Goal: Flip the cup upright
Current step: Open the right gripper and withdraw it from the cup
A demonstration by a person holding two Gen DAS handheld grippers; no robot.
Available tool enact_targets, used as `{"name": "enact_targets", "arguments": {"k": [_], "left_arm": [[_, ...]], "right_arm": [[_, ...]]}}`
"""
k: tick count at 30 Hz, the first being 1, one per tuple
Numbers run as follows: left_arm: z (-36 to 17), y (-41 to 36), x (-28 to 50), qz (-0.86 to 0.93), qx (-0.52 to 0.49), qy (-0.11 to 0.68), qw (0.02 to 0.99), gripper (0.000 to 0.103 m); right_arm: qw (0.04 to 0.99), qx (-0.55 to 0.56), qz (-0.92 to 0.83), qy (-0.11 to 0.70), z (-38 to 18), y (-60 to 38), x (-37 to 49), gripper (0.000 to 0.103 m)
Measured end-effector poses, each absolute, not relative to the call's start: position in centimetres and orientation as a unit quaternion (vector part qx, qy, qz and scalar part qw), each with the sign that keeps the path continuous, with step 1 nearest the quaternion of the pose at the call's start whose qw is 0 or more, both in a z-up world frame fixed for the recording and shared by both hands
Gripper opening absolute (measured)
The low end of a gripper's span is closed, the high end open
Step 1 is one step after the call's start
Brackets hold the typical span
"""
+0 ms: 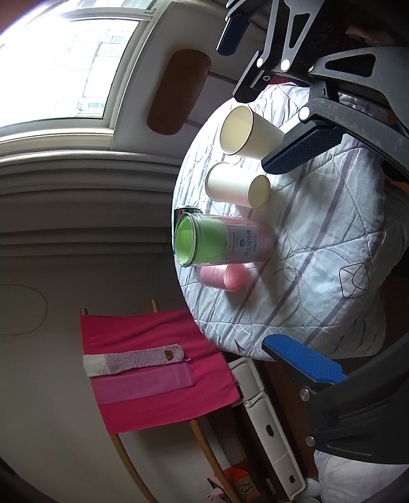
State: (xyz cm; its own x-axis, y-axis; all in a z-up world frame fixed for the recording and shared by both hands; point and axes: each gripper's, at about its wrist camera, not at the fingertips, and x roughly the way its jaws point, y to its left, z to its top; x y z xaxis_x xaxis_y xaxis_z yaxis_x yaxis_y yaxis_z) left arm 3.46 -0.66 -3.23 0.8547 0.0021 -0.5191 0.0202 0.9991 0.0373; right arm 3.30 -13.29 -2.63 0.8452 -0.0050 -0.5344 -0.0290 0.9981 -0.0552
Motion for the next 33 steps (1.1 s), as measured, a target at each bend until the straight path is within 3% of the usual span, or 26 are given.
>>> {"name": "enact_targets", "arguments": {"k": [8, 20, 33], "left_arm": [[-1.6, -1.3, 2.3, 0.015, 0.036, 0.267, 0.963, 0.103], [1.1, -1.8, 0.0, 0.028, 0.024, 0.197, 0.98, 0.103], [1.6, -2.6, -0.7, 0.031, 0.033, 0.14, 0.989, 0.103]], "right_arm": [[0.968, -0.03, -0.005, 0.248, -0.7, -13.9, 1.2, 0.081], [0.991, -0.025, -0.005, 0.131, 1.7, -14.5, -2.3, 0.082], [0.997, -0.01, 0.007, 0.082, 1.6, -14.6, -2.7, 0.082]]}}
